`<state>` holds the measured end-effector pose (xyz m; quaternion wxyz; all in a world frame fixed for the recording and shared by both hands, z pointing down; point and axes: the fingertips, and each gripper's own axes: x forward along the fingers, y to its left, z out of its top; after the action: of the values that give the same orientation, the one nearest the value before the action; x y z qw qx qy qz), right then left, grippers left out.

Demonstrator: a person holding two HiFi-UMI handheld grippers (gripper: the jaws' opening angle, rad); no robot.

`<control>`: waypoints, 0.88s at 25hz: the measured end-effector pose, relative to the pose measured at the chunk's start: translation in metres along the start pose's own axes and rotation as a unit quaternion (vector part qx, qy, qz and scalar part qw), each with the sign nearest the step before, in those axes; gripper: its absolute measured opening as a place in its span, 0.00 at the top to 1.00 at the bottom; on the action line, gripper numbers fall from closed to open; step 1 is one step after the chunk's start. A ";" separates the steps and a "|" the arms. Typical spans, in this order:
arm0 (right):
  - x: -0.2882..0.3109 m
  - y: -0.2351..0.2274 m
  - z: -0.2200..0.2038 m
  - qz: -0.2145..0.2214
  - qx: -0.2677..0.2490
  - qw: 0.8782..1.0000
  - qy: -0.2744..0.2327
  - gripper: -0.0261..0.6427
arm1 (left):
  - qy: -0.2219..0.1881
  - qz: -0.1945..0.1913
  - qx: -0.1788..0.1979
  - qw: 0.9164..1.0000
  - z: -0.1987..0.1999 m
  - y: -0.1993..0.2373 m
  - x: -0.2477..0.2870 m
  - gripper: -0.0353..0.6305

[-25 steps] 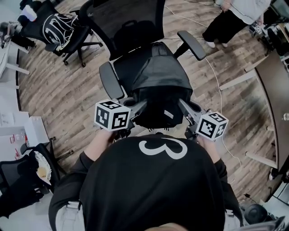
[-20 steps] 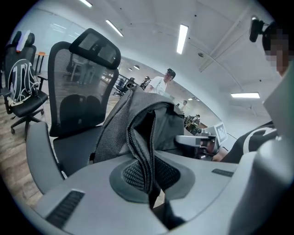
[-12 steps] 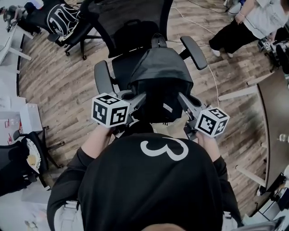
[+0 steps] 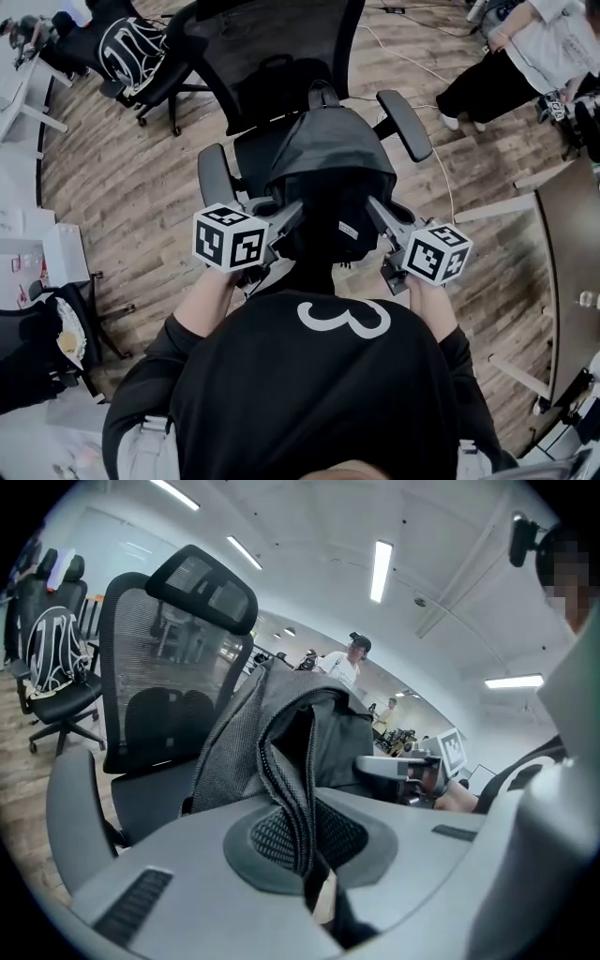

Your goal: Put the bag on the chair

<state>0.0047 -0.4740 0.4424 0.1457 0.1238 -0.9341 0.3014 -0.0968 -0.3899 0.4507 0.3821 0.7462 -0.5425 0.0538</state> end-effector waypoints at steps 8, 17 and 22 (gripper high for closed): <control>0.040 -0.025 0.013 0.001 0.013 1.000 0.023 0.89 | 0.006 0.006 -0.022 1.000 0.018 0.037 0.019 0.91; 0.101 -0.050 0.042 0.015 0.022 0.998 0.051 0.89 | 0.011 0.014 -0.049 0.999 0.052 0.093 0.037 0.91; 0.138 -0.068 0.066 0.024 -0.001 0.998 0.064 0.89 | 0.004 0.015 -0.040 0.999 0.080 0.125 0.048 0.91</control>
<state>-0.1148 -0.5868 0.4747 0.1985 0.0817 -0.9259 0.3109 -0.2102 -0.4923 0.4824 0.4130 0.7219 -0.5537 0.0413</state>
